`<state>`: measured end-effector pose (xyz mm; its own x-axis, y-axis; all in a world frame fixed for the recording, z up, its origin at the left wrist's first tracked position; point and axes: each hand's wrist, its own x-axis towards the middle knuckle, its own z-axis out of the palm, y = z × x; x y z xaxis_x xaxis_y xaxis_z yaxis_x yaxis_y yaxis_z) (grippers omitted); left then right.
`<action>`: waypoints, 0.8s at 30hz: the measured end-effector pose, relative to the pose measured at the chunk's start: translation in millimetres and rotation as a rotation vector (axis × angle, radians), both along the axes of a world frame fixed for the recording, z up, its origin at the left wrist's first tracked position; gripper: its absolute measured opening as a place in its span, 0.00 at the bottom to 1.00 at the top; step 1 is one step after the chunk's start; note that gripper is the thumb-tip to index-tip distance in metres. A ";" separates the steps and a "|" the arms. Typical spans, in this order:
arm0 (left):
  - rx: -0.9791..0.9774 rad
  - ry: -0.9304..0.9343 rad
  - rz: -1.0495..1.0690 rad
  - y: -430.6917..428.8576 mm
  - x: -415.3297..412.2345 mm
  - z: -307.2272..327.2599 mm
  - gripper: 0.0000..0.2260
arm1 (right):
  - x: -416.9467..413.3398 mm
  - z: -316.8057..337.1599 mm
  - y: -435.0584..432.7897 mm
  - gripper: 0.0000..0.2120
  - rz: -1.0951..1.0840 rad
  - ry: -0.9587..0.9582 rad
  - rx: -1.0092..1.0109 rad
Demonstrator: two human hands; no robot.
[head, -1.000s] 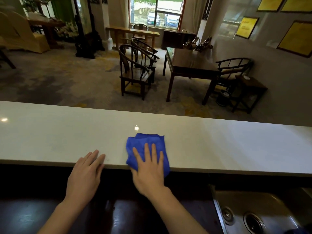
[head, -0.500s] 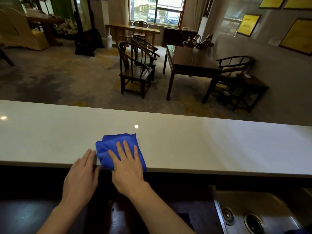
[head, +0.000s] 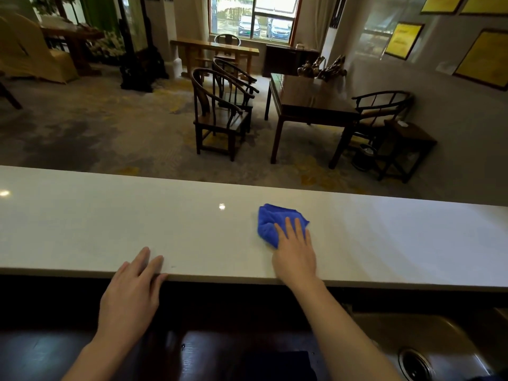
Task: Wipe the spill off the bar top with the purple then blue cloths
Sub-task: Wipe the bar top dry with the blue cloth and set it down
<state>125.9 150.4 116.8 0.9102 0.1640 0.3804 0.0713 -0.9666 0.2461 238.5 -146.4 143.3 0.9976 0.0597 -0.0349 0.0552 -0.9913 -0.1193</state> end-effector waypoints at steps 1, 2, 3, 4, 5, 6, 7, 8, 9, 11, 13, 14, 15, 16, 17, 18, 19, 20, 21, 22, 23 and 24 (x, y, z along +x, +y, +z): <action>-0.003 0.003 0.002 0.6 0.3 -0.6 0.22 | 3.2 2.1 -11.9 0.30 -0.034 0.009 0.001; -0.007 0.005 0.003 1.3 0.6 -1.0 0.23 | 6.5 4.4 -23.4 0.30 -0.068 0.017 0.003; -0.007 0.004 0.003 2.2 1.0 -1.6 0.22 | 9.5 6.1 -34.4 0.30 -0.101 0.023 0.006; -0.001 -0.003 0.000 3.1 1.3 -2.5 0.22 | 12.8 7.3 -44.9 0.29 -0.130 0.025 0.014; 0.006 -0.013 -0.003 3.6 1.5 -3.5 0.22 | 15.7 7.8 -54.3 0.29 -0.154 0.028 0.028; 0.012 -0.022 -0.007 3.7 1.7 -4.2 0.21 | 18.8 7.9 -62.4 0.29 -0.172 0.030 0.049; 0.017 -0.031 -0.009 3.8 1.9 -4.9 0.21 | 22.2 7.5 -68.4 0.29 -0.185 0.031 0.072; 0.022 -0.041 -0.009 4.2 2.3 -5.9 0.21 | 25.8 6.5 -72.1 0.29 -0.198 0.027 0.092; 0.025 -0.049 -0.008 4.7 2.9 -7.0 0.20 | 29.9 5.1 -73.5 0.28 -0.212 0.020 0.110; 0.027 -0.064 -0.010 5.2 4.3 -9.5 0.19 | 39.0 1.7 -70.3 0.28 -0.236 0.001 0.130; 0.032 -0.074 -0.014 5.7 5.4 -11.9 0.18 | 48.3 -1.8 -61.3 0.27 -0.255 -0.012 0.128; 0.034 -0.072 -0.016 5.9 5.9 -12.7 0.18 | 53.1 -3.2 -55.4 0.26 -0.260 -0.012 0.126; 0.039 -0.066 -0.019 6.3 6.1 -13.3 0.18 | 57.3 -4.7 -48.0 0.26 -0.260 -0.010 0.119; 0.045 -0.061 -0.022 6.7 6.5 -13.9 0.18 | 61.4 -5.6 -39.9 0.26 -0.253 -0.009 0.107; 0.051 -0.056 -0.025 7.2 7.0 -14.1 0.18 | 65.2 -6.3 -30.5 0.26 -0.240 -0.005 0.092; 0.055 -0.049 -0.025 7.9 7.4 -14.1 0.18 | 68.8 -6.6 -19.7 0.26 -0.219 0.002 0.078; 0.058 -0.042 -0.025 8.6 8.2 -13.8 0.18 | 72.4 -6.6 -7.7 0.27 -0.193 0.009 0.068; 0.060 -0.037 -0.027 9.2 8.7 -13.6 0.17 | 75.2 -6.2 5.3 0.27 -0.163 0.013 0.064; 0.060 -0.032 -0.030 10.0 9.0 -13.6 0.17 | 77.4 -5.8 19.2 0.27 -0.130 0.015 0.069; 0.060 -0.027 -0.032 10.6 9.2 -13.3 0.17 | 78.9 -5.4 33.6 0.28 -0.091 0.019 0.080; 0.060 -0.023 -0.033 11.0 9.1 -12.6 0.16 | 79.6 -5.2 48.1 0.28 -0.046 0.023 0.090; 0.061 -0.018 -0.033 11.2 9.1 -11.7 0.16 | 79.5 -4.9 62.1 0.27 0.006 0.028 0.095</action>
<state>134.9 161.6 105.0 0.9078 0.1098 0.4048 0.0351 -0.9817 0.1874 318.0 -84.3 138.4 0.9960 0.0701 -0.0563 0.0565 -0.9751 -0.2146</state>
